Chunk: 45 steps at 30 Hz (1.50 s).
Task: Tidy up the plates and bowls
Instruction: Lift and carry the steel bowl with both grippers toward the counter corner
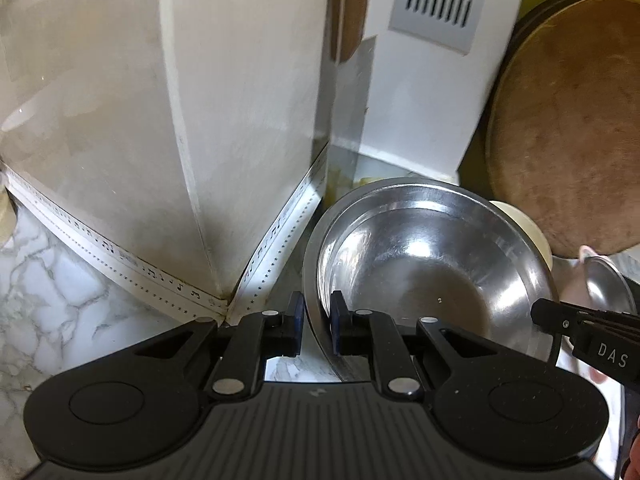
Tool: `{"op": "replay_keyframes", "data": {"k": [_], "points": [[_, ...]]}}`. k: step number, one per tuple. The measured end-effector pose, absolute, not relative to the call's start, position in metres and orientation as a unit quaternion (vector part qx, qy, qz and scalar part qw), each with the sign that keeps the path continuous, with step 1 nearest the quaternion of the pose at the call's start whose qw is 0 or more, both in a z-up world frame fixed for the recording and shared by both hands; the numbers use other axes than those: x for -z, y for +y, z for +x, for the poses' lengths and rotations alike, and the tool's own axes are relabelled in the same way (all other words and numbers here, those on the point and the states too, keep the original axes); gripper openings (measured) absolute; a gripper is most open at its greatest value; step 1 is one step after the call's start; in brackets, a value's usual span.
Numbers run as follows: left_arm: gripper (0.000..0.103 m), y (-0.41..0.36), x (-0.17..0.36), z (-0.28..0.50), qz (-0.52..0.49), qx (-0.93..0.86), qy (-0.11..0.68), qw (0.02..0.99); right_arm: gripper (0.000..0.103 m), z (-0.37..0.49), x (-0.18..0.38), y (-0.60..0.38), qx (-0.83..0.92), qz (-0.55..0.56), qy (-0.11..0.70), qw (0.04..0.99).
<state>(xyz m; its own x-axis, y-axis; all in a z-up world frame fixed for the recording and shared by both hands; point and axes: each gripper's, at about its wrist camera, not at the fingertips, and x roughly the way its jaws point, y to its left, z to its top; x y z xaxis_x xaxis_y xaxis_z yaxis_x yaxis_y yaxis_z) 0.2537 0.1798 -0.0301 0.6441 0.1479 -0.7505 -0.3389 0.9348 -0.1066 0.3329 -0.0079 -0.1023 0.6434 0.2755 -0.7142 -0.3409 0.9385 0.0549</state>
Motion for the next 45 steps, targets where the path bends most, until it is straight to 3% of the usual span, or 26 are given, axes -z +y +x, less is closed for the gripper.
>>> {"op": "replay_keyframes", "data": {"k": [24,45], "points": [[0.013,0.193,-0.036,0.117,-0.119,-0.146,0.367,0.911,0.015,0.215,0.038,0.005,-0.232,-0.041,0.351,0.906],[0.013,0.265,0.010,0.005,-0.159,-0.246,0.390,0.873,0.016,0.144,0.091,0.092,-0.338,-0.102,0.388,0.851]]}}
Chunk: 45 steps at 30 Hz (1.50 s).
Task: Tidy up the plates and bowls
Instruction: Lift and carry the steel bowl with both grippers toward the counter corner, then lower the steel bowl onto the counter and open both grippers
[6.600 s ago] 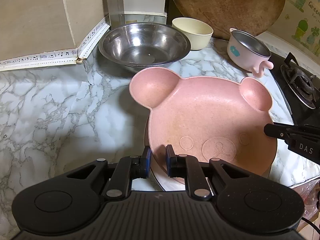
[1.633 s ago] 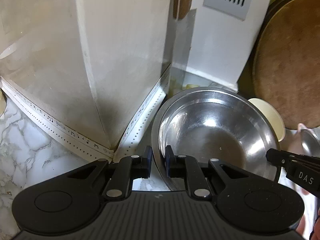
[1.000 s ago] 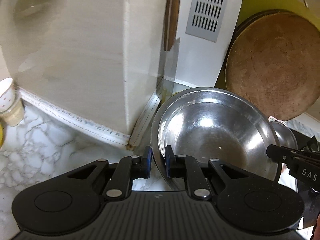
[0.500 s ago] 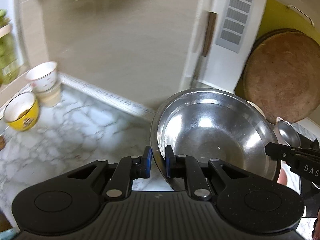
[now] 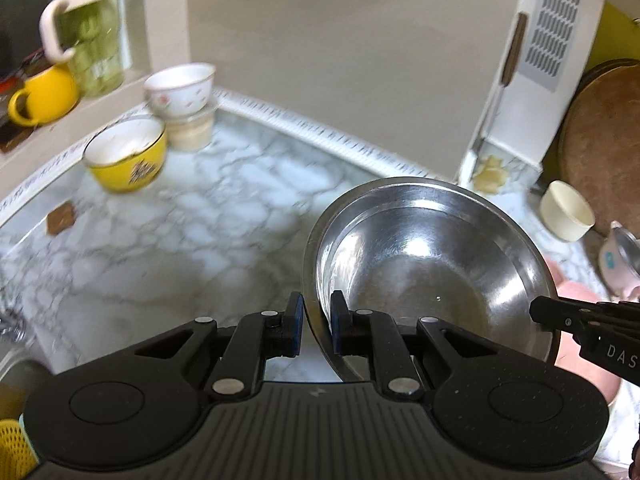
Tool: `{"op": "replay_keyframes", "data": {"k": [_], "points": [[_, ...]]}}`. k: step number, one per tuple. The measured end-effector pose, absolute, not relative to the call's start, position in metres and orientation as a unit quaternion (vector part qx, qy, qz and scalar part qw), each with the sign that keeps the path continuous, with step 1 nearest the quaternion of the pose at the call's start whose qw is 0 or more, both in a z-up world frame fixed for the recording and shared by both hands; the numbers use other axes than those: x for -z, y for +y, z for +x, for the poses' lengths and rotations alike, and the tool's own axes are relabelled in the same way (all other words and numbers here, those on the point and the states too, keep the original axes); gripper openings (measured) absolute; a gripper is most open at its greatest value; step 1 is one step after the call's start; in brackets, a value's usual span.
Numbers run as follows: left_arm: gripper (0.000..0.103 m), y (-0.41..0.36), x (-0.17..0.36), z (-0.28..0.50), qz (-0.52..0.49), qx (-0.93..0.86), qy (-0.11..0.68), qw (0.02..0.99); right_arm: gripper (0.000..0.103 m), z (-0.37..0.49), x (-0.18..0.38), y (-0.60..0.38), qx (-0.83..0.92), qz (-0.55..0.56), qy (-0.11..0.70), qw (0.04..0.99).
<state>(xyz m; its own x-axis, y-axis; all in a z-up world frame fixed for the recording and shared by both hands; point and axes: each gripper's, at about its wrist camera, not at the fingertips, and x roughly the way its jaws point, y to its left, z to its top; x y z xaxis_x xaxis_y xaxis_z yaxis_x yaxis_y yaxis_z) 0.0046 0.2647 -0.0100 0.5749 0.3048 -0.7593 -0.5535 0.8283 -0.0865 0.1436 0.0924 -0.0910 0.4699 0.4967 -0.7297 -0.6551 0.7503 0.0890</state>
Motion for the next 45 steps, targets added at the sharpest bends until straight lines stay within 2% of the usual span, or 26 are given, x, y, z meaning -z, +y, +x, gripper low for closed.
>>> {"op": "replay_keyframes", "data": {"k": [16,32,40,43,45], "points": [[0.013,0.271,0.073,-0.005,-0.167,-0.254,0.426,0.852,0.017,0.135,0.150,0.109,-0.345,-0.136,0.419,0.829],[0.013,0.270,0.077,-0.006,-0.172,-0.253,0.425,0.852,0.018,0.141,0.159,0.113,-0.339,-0.146,0.432,0.823],[0.013,0.274,0.077,-0.006,-0.178,-0.244,0.432,0.850,0.026,0.141,0.158,0.112,-0.335,-0.148,0.441,0.819],[0.019,0.275,0.077,-0.008,-0.184,-0.245,0.431,0.849,0.030,0.142,0.156,0.109,-0.334,-0.142,0.443,0.820],[0.029,0.275,0.076,-0.011,-0.186,-0.247,0.427,0.850,0.032,0.142,0.153,0.106,-0.332,-0.138,0.440,0.823]]}}
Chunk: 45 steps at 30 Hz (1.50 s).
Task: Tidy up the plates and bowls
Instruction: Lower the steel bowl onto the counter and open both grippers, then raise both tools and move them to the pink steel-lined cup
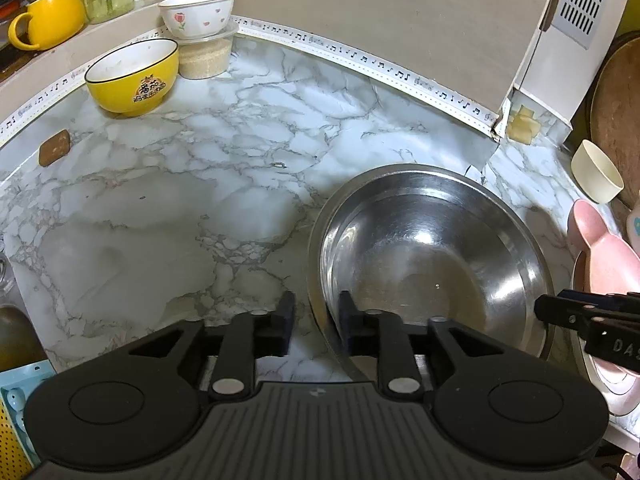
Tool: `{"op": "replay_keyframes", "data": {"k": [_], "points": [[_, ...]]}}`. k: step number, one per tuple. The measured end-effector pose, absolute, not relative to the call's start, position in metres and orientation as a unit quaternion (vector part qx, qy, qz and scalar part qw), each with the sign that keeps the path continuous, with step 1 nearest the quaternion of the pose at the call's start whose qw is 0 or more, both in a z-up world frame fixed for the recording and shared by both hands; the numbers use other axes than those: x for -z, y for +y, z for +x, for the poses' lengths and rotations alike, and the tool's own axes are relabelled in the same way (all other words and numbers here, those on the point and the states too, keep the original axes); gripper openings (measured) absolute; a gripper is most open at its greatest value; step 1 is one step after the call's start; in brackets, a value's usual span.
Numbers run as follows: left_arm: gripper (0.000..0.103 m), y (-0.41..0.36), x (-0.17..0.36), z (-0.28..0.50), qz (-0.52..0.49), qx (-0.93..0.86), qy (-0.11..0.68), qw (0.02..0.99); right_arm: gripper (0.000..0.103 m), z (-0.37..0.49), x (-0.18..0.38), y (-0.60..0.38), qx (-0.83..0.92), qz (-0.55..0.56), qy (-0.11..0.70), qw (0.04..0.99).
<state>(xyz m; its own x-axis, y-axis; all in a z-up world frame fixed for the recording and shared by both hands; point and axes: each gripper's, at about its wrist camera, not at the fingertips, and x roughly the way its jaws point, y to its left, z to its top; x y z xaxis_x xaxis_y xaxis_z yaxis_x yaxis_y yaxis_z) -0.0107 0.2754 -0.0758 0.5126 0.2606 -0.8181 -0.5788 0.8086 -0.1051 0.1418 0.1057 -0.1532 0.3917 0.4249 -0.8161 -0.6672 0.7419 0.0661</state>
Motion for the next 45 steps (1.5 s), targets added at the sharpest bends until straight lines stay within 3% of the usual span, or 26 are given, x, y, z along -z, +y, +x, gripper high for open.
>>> {"op": "replay_keyframes", "data": {"k": [5,17,21,26,30,38,40,45], "points": [[0.055,0.272,0.063,-0.019,-0.180,-0.253,0.406,0.859,0.037,0.140,0.142,0.099,-0.335,-0.126,0.432,0.827],[0.057,0.246,0.020,-0.022,-0.145,-0.233,0.356,0.894,0.050,0.133,0.107,0.084,-0.352,-0.109,0.404,0.837],[0.059,0.234,0.012,-0.019,-0.130,-0.218,0.345,0.904,0.061,0.127,0.094,0.078,-0.361,-0.108,0.389,0.841],[0.060,0.220,0.000,-0.015,-0.123,-0.197,0.334,0.914,0.067,0.124,0.080,0.067,-0.364,-0.109,0.379,0.844],[0.073,0.206,-0.009,-0.010,-0.113,-0.179,0.319,0.924,0.076,0.123,0.066,0.053,-0.362,-0.102,0.366,0.851],[0.076,0.169,-0.025,0.016,-0.086,-0.130,0.303,0.940,0.091,0.128,0.046,0.017,-0.342,-0.090,0.339,0.872],[0.076,0.157,-0.027,0.026,-0.079,-0.119,0.303,0.942,0.099,0.132,0.043,0.007,-0.332,-0.088,0.333,0.878],[0.077,0.126,-0.031,0.052,-0.069,-0.082,0.307,0.946,0.103,0.146,0.036,-0.025,-0.299,-0.076,0.324,0.894]]}}
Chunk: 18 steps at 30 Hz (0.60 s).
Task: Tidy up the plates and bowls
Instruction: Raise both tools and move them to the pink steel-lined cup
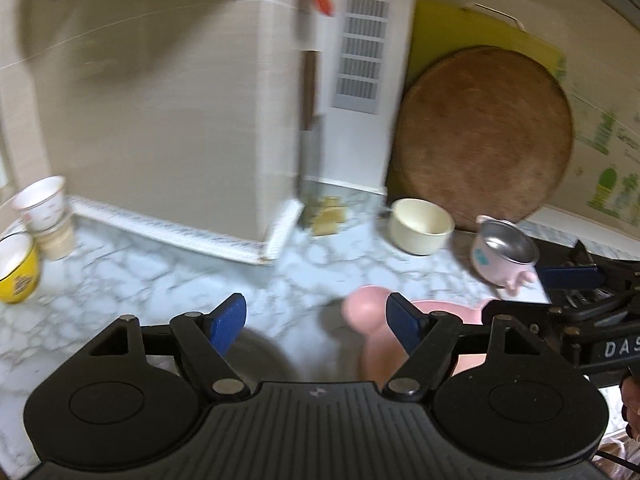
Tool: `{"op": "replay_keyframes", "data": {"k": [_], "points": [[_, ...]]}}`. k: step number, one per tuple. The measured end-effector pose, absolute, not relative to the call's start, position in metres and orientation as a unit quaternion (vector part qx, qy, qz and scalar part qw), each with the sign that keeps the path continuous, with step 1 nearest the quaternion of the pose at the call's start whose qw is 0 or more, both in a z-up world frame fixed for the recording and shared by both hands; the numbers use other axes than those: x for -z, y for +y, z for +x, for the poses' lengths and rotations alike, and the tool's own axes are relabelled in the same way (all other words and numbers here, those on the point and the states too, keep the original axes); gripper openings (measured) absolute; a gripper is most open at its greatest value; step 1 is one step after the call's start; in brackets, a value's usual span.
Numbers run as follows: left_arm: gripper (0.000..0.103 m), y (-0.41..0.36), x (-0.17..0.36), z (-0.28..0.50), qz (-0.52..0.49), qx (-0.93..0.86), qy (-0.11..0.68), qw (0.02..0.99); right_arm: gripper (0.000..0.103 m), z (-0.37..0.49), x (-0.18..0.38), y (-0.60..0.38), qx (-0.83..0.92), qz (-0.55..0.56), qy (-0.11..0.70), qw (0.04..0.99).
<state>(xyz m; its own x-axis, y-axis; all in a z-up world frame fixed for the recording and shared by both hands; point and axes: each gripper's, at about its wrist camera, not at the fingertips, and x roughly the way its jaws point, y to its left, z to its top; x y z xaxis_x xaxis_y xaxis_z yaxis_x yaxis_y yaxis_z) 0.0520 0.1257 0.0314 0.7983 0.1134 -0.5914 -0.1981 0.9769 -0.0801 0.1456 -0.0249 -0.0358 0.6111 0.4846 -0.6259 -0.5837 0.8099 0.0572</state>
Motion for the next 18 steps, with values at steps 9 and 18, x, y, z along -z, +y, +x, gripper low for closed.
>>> {"op": "replay_keyframes", "data": {"k": [9,18], "points": [[0.077,0.065,-0.036,0.117,-0.054,-0.016,0.329,0.943,0.103,0.178,0.029,-0.089,-0.230,-0.059,0.320,0.917],[0.077,0.010,-0.034,0.185,-0.037,0.016,0.355,0.934,0.103,0.216,0.028,-0.140,-0.170,-0.047,0.325,0.929]]}}
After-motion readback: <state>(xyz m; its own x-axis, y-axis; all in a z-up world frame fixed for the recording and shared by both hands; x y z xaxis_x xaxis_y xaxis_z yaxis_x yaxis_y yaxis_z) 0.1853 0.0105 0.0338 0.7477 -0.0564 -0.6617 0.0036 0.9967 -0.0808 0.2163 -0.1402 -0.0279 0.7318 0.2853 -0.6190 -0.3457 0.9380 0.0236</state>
